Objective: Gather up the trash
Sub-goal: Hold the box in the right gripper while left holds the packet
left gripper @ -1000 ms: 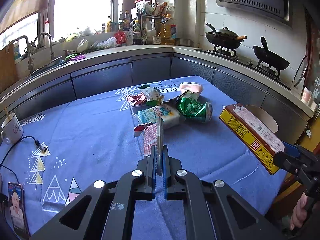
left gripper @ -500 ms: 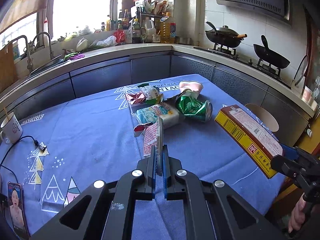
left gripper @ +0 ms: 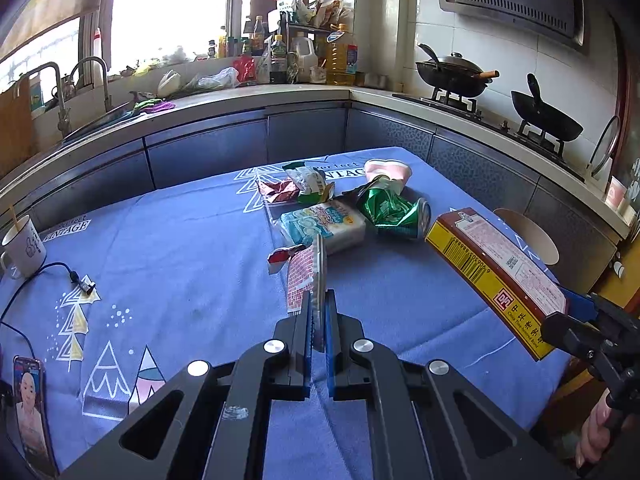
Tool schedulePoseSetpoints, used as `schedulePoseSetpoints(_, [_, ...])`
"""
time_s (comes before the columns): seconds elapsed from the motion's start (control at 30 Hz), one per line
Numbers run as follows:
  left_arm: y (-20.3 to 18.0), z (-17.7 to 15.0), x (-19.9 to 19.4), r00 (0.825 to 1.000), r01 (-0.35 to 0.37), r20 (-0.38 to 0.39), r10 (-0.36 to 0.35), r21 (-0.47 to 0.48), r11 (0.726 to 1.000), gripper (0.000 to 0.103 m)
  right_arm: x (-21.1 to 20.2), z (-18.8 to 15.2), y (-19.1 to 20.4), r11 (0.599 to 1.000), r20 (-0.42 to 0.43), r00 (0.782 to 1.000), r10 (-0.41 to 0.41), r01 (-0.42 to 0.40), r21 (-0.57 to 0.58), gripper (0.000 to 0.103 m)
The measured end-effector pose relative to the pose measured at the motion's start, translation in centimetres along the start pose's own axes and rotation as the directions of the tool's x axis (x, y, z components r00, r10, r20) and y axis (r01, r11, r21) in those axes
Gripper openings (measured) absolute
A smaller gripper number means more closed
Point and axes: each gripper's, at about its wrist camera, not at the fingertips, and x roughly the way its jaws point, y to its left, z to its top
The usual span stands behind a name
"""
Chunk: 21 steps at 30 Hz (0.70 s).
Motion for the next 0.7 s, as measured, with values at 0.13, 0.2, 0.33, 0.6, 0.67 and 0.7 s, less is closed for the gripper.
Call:
schedulePoseSetpoints(0.13, [0.5, -0.2, -0.2, 1.0, -0.005, 0.003, 0.005, -0.014, 1.0, 0.006, 0.3, 0.0, 0.6, 1.0, -0.007, 1.0, 0.002, -0.002, -0.013, 0.058])
schedulePoseSetpoints(0.2, [0.9, -0.3, -0.3, 1.0, -0.006, 0.004, 0.006, -0.022, 1.0, 0.006, 0.5, 0.0, 1.0, 1.0, -0.012, 1.0, 0.003, -0.003, -0.021, 0.058])
schedulePoseSetpoints(0.33, [1.6, -0.6, -0.4, 1.0, -0.008, 0.004, 0.008, -0.036, 0.999, 0.006, 0.7, 0.0, 1.4, 0.999, -0.019, 1.0, 0.006, -0.006, -0.035, 0.058])
schedulePoseSetpoints(0.6, [2.4, -1.0, -0.4, 1.0, -0.01, -0.002, 0.01, -0.059, 0.998, 0.006, 1.0, -0.1, 2.1, 0.998, -0.027, 1.0, 0.012, -0.013, -0.054, 0.058])
schedulePoseSetpoints(0.67, [2.3, -1.0, -0.4, 1.0, -0.011, -0.001, 0.011, -0.057, 0.998, 0.006, 0.9, -0.1, 2.0, 0.998, -0.024, 1.0, 0.012, -0.013, -0.054, 0.058])
schedulePoseSetpoints(0.7, [2.3, -1.0, -0.4, 1.0, -0.012, 0.0, 0.012, -0.055, 0.998, 0.006, 0.9, 0.0, 1.9, 0.999, -0.023, 1.0, 0.012, -0.013, -0.053, 0.058])
